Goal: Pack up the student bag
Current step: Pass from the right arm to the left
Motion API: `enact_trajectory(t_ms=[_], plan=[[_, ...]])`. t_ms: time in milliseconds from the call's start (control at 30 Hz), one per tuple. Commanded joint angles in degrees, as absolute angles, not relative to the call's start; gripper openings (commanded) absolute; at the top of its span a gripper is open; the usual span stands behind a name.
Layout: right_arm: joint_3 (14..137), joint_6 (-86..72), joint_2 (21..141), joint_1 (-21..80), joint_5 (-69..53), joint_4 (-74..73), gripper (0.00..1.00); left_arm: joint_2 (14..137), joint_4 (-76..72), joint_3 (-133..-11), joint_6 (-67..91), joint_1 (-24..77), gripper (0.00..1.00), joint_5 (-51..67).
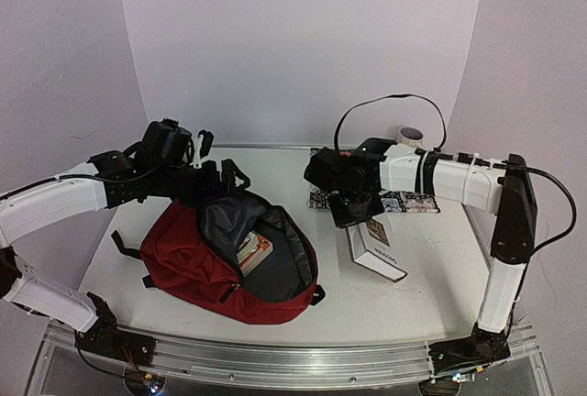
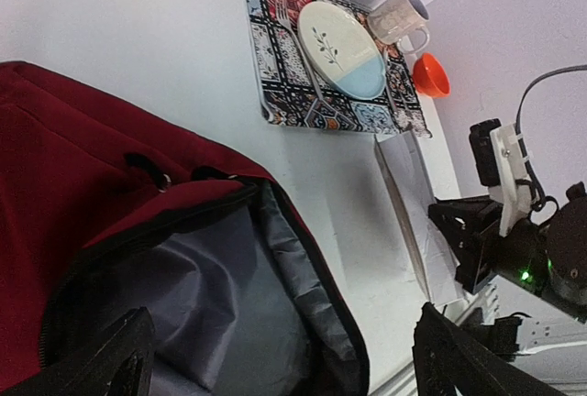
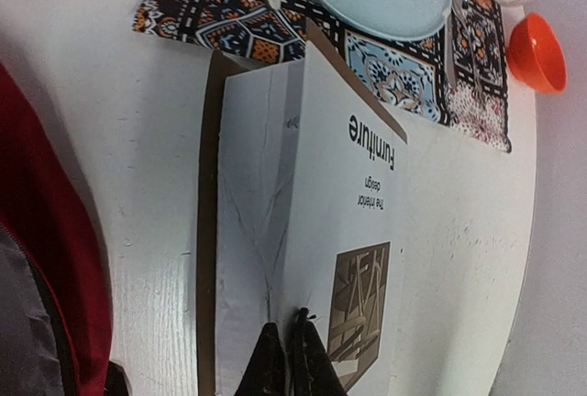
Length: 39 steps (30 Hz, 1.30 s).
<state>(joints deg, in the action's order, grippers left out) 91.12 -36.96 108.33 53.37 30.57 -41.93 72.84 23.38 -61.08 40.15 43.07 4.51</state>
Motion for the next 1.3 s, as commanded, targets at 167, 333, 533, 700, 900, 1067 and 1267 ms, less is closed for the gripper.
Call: enact_trajectory(t_ms=[167,333,533,700,900,1067,1267], plan=[[94.71,-24.05,104.79,58.89,35.34,-37.46,0.00,76.78,12.47,-62.54,48.81,42.89,0.97,14.82],[95.87,-20.14,103.86,61.33,36.02,-34.45,0.00,78.23,8.98,-62.21,52.05,42.93,0.94,17.46],[97.87,-16.50,103.77,63.45,37.02,-31.73,0.00,80.15,3.93,-60.12,55.80,42.98,0.85,17.79],[97.97,-14.29,102.82,64.49,36.38,-28.74,0.00,81.74,-2.10,-57.78,58.90,42.95,0.77,18.83],[97.28,-13.21,101.96,65.62,35.44,-25.02,0.00,84.17,-6.13,-57.46,61.14,42.98,0.66,20.31],[96.84,-12.64,102.16,66.24,34.58,-22.73,0.00,86.02,-7.50,-58.39,61.99,42.98,0.59,21.73],[97.22,-11.66,103.08,66.71,33.58,-20.64,0.00,87.18,-8.80,-57.95,62.98,43.13,0.50,22.49]])
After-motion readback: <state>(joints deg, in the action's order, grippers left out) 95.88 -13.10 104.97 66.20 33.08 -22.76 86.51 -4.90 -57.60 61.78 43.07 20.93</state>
